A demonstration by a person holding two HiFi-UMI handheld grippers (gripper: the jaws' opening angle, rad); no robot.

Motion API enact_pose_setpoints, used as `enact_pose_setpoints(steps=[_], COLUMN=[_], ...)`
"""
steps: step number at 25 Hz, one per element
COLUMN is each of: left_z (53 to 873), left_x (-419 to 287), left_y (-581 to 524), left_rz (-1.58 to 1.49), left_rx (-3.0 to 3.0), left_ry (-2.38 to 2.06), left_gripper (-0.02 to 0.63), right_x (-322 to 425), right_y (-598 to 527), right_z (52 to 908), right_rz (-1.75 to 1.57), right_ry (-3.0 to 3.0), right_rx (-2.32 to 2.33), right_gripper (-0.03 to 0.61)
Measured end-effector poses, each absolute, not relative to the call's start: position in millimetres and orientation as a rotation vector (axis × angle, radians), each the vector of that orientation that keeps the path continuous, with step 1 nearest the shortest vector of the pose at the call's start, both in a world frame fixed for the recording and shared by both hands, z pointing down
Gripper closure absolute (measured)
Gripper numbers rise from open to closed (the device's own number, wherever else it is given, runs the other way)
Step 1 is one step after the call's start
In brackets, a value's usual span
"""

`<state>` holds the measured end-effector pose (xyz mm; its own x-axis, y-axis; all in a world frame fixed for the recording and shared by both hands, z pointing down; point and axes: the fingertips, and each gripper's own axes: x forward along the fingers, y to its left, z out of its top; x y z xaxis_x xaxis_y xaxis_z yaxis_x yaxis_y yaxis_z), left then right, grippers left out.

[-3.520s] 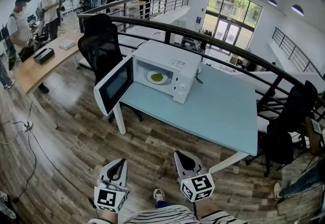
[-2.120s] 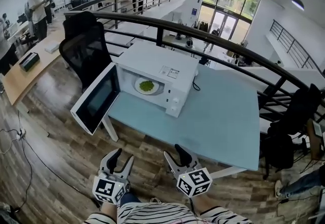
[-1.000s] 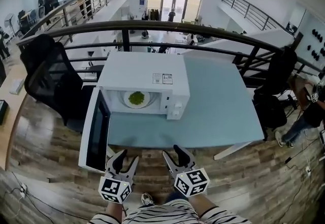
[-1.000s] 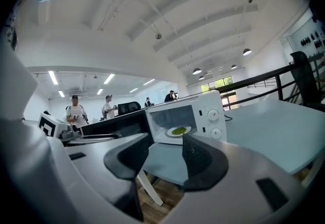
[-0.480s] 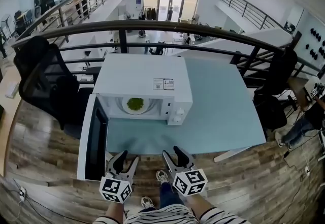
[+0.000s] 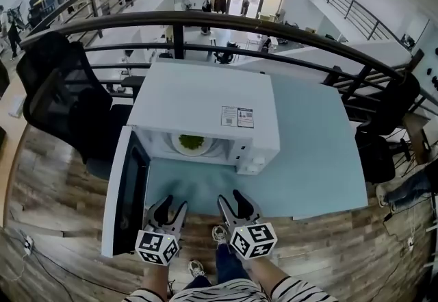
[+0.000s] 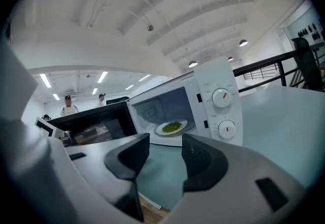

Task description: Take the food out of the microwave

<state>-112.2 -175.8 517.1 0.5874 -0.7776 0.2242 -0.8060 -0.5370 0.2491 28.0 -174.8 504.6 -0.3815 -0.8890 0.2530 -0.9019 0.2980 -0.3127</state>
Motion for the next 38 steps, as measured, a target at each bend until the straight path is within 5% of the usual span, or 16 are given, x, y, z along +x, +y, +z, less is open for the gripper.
enact_pose_setpoints(steps=[22,38], left_z=[548,559], left_x=[-133,-120], left_y=[-297,-358], left_rz=[-0.017,0.076], left_rx=[2.324,2.409], left_ry=[-1.417,-1.335], left_gripper=[0.444,0.355], right_x=[1,-11], right_y=[-288,-338], right_z=[545,565], right_rz=[0.7,0.691], right_ry=[-2.493,-2.454], right_rx=[1.757,1.753], right_gripper=[0.386,0.334])
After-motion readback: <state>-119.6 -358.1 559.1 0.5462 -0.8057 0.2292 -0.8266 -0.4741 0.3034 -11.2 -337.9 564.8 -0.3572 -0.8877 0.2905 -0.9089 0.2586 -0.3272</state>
